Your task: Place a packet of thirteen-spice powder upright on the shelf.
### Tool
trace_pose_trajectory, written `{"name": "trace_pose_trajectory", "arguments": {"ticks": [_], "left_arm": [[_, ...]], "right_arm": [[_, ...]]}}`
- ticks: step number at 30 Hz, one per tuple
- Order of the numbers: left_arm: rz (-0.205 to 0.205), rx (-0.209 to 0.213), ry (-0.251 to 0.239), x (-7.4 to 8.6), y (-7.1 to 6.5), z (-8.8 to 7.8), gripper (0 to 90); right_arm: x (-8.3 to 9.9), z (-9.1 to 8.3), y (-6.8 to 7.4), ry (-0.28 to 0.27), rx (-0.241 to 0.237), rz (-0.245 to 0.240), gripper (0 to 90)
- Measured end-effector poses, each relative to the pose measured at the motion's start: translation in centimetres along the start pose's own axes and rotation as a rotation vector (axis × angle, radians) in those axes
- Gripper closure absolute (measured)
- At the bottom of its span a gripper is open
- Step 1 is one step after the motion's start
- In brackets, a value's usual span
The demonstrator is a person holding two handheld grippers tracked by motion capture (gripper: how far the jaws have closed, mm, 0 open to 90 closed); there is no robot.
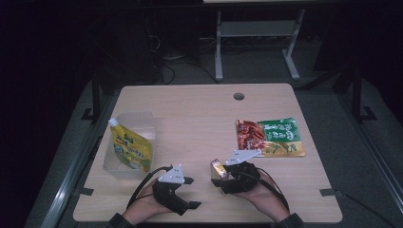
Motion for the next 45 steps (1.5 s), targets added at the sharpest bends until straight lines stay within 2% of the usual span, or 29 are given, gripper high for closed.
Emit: {"name": "trace_pose_trajectory", "arguments": {"ticks": [8,16,24,30,36,40,45], "left_arm": [[0.000,0.001,0.003,0.0,0.0,0.0,16.0],[0.005,0.001,0.007,0.1,0.1,0.1,16.0],[0.001,0.000,0.004,0.1,0.1,0.0,15.9],[-0.010,-0.015,-0.004,0.3,0.0,-0.2,15.9],[-0.016,-0.033,-0.007,0.6,0.1,-0.4,15.9],[-0.013,-0.038,0.001,0.7,0.0,-0.5,15.9],[0.000,-0.040,0.010,0.7,0.1,-0.7,15.9]], "right_arm": [[-0.2,-0.2,-0.2,-0.001,-0.003,-0.009,56.3],[-0.3,-0.6,-0.8,-0.019,0.021,-0.035,66.4],[-0.7,-0.9,-1.3,-0.024,0.019,-0.046,66.8],[-1.9,-0.7,-1.9,-0.045,0.003,-0.059,66.8],[-3.2,0.1,-2.6,-0.048,-0.025,-0.079,66.8],[-4.1,0.9,-2.9,-0.053,-0.047,-0.112,66.9],[-5.5,1.9,-3.3,-0.067,-0.075,-0.121,67.0]]}}
Point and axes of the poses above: each handheld gripper's, and its own axes: z roughly forward along the jaws, x roughly out of its underside, y roughly to its left, the point moved 3 cm from there along z, roughly forward along the jaws, and after that the axes turned 14 degrees about -y, right-handed, at the moved point
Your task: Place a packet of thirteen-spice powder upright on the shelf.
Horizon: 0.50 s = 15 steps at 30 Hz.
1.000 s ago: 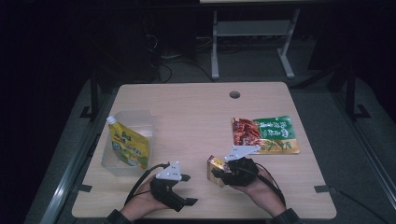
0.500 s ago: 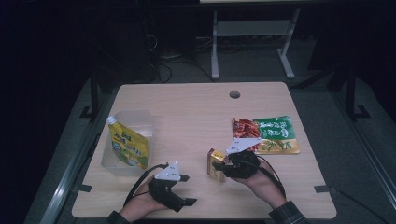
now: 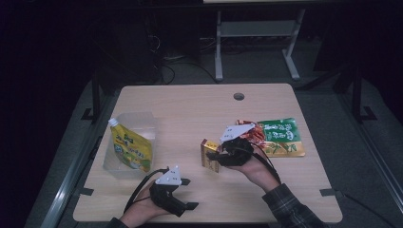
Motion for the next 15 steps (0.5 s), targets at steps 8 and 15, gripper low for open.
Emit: {"name": "trace_pose_trajectory", "arguments": {"ticks": [8,15], "left_arm": [[-0.015,-0.002,-0.020,0.0,0.0,0.0,15.9],[-0.028,0.005,-0.022,0.0,-0.2,0.1,16.0]], "right_arm": [[-2.3,2.6,-0.8,-0.020,-0.038,-0.032,67.0],[-4.6,4.9,-1.0,-0.035,-0.094,-0.092,67.0]]}}
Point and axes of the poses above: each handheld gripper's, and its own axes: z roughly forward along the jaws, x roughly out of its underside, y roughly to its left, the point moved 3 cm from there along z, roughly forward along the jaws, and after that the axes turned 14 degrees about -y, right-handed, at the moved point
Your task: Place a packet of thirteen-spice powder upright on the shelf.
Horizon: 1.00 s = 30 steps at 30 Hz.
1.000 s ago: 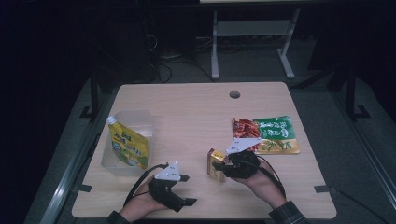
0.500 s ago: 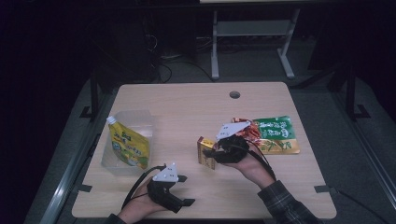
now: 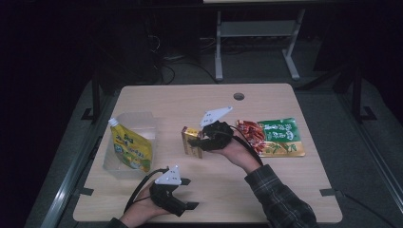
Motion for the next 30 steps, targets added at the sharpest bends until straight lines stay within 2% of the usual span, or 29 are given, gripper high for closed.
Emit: {"name": "trace_pose_trajectory", "arguments": {"ticks": [3,7,10,11,12,14,15,30], "left_arm": [[0.000,0.004,-0.002,0.0,-0.1,0.1,16.0],[0.008,0.013,0.000,0.0,-0.1,0.0,16.1],[0.008,0.017,-0.004,0.0,-0.1,0.0,16.1],[0.000,0.014,-0.005,0.0,-0.2,0.0,16.1],[0.008,0.012,0.002,0.0,-0.1,0.0,16.4],[0.006,0.011,0.001,0.0,-0.2,0.0,16.4],[0.007,0.010,0.001,0.0,-0.2,0.0,16.4],[0.016,0.012,-0.004,-0.1,-0.1,-0.1,16.4]], "right_arm": [[-0.8,1.1,-0.2,-0.009,-0.019,-0.014,67.0],[-1.7,2.9,-0.4,-0.017,-0.068,-0.026,67.0],[-2.3,4.1,-0.5,-0.006,-0.078,-0.056,67.0],[-2.5,4.5,-0.5,-0.011,-0.086,-0.056,67.0],[-2.8,4.9,-0.5,-0.018,-0.094,-0.067,67.0],[-3.1,5.5,-0.2,-0.024,-0.111,-0.053,67.0],[-3.3,5.9,-0.2,-0.028,-0.118,-0.068,67.0],[-5.4,10.4,0.3,-0.025,-0.169,-0.116,67.0]]}}
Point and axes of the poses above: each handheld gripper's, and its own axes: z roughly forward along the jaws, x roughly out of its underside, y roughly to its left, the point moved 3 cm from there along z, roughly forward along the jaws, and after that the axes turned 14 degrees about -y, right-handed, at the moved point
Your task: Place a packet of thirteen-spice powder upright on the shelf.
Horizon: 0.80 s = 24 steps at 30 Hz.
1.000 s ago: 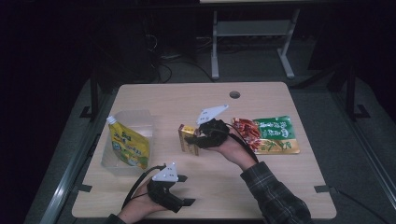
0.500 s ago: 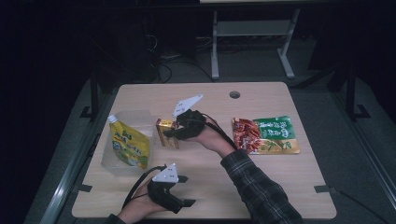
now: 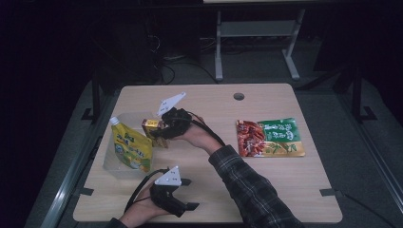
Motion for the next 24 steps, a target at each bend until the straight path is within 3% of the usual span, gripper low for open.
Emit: {"name": "trace_pose_trajectory", "arguments": {"ticks": [8,18,24], "left_arm": [[-0.007,0.001,-0.007,-0.1,0.0,0.0,16.5],[0.015,0.008,-0.003,-0.1,0.0,0.1,16.5],[0.006,0.015,-0.006,-0.1,-0.2,0.2,16.5]], "right_arm": [[-0.4,1.2,0.1,0.022,-0.019,-0.011,66.9],[-1.0,2.6,-0.1,0.019,-0.033,-0.014,66.9],[-1.4,4.1,-0.2,0.014,-0.057,-0.019,66.9]]}}
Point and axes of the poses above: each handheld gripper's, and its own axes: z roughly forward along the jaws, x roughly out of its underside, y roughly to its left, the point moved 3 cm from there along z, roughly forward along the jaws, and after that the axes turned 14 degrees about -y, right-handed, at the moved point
